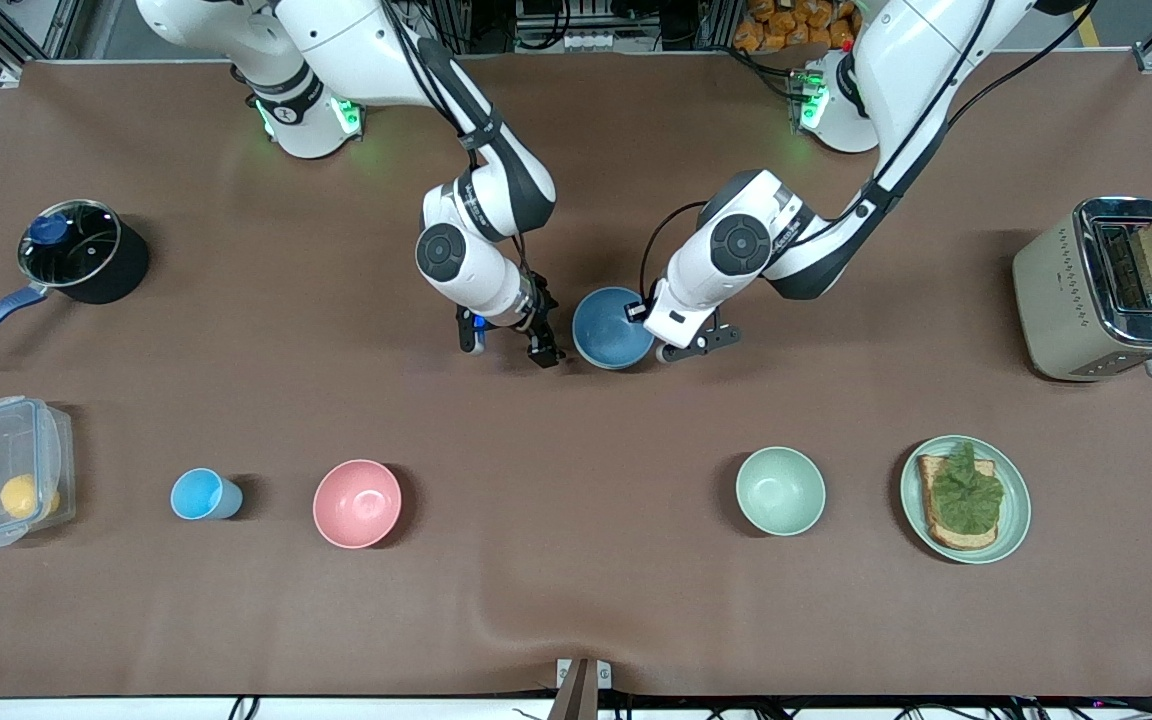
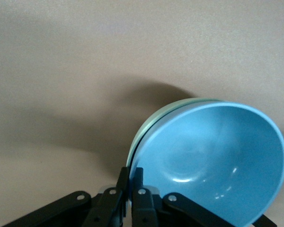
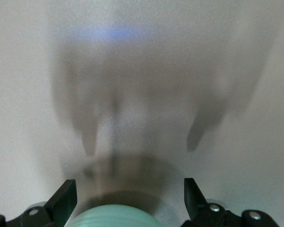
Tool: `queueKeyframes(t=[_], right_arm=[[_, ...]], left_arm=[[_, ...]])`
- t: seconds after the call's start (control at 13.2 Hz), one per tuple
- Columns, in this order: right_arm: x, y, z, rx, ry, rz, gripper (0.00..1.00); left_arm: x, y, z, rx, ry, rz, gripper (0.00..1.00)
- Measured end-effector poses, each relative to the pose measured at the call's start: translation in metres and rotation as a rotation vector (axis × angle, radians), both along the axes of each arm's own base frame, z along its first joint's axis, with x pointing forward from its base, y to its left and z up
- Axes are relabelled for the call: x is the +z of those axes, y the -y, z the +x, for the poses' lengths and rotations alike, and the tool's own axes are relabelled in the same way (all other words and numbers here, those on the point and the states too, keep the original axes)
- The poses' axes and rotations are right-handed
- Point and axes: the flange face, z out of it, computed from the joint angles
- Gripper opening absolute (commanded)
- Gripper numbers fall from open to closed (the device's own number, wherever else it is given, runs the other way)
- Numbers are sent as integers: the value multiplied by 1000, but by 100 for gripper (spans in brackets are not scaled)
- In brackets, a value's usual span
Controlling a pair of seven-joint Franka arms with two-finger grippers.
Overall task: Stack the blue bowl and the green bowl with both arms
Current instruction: 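Lower the blue bowl into the green bowl with the left gripper, then open both grippers and lift them away from the stacked bowls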
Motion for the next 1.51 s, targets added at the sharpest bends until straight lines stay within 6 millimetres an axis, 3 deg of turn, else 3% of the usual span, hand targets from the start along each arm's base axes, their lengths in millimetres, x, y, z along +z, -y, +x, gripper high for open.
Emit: queueKeyframes(t=[0.08,0.38,0.61,0.76,0.91,1.14,1.29,1.51], right_arm=[[0,0,0,0,0,0,100],[0,0,0,0,-1,0,100],[0,0,0,0,-1,0,100],[-1,0,-1,8,-3,-1,100],[-2,2,-2,37,-20,-5,100],[2,16,2,106,-13,-16,100],[11,39,6,167,-46,-37,100],[50,106,27,317,-173,-95,100]], left_arm=[[0,0,0,2,0,0,100],[6,1,6,25,9,-6,100],[26,6,18,41,35,-15,100],[62,5,31,39,51,11,100],[117,-6,48,47,80,52,100],[201,-46,75,84,157,140,100],[240,-66,82,108,188,181,100],[280,-94,87,109,230,219,100]])
